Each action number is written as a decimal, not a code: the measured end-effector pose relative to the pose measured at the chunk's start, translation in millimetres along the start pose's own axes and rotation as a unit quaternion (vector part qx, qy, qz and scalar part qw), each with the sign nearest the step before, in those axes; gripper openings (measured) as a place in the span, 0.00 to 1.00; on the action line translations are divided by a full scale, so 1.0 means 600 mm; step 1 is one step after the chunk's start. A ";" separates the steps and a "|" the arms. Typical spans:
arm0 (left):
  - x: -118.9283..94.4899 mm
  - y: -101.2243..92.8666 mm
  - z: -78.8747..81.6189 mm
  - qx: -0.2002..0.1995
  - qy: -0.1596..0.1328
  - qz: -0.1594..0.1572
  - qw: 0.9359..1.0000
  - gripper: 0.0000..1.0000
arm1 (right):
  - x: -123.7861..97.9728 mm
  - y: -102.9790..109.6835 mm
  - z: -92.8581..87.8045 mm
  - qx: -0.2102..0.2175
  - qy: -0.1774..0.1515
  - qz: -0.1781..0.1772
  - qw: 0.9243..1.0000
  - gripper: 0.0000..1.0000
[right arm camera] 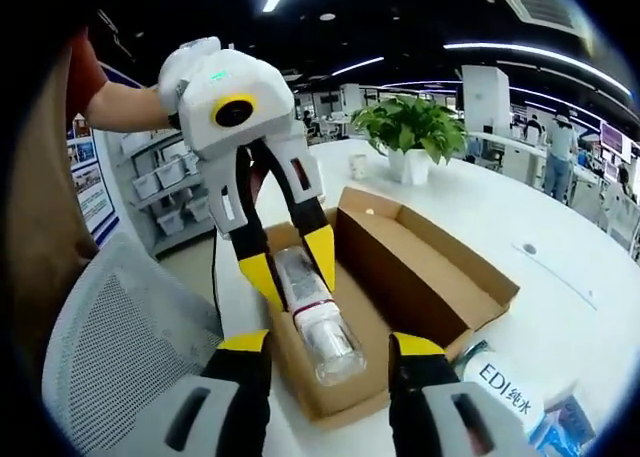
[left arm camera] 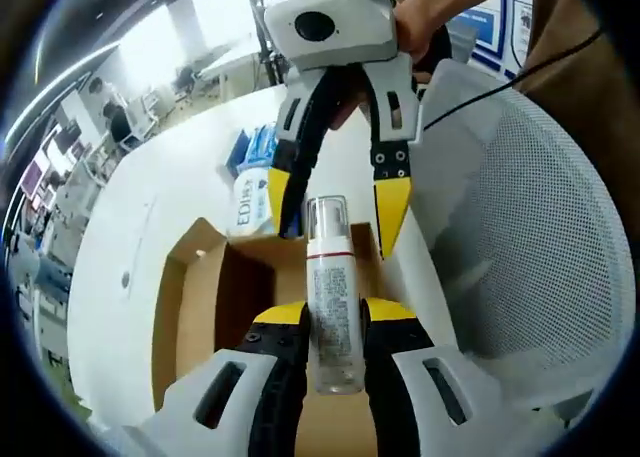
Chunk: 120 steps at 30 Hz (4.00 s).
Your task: Operate the shoe box by opening the lid, removing the specified soft item, and placing it in the target area until the item is outside and the box remains undamaged.
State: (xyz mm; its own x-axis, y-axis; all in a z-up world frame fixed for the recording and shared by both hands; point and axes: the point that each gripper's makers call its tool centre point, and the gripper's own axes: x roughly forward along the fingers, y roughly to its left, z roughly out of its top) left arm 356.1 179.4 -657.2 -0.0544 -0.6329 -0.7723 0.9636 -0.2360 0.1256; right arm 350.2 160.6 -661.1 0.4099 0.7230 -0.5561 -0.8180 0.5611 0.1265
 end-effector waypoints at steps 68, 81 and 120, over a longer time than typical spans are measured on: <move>0.019 -0.045 0.010 -0.042 -0.033 -0.046 0.997 0.23 | -0.020 0.057 0.014 -0.049 0.039 0.064 0.996 0.17; -0.017 -0.018 -0.007 -0.079 -0.051 0.004 0.996 0.35 | -0.043 0.044 -0.004 -0.008 0.036 0.055 0.998 0.17; -0.071 -0.006 -0.067 -0.304 -0.142 0.150 0.930 0.55 | -0.184 -0.100 -0.015 0.032 0.033 -0.037 0.998 0.17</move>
State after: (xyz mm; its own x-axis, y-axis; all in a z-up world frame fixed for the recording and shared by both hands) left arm 365.6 236.7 -649.9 0.2566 -0.7923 -0.5536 0.9121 0.3879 -0.1324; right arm 350.4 43.7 -614.9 0.4381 0.6518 -0.6191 -0.7586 0.6376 0.1344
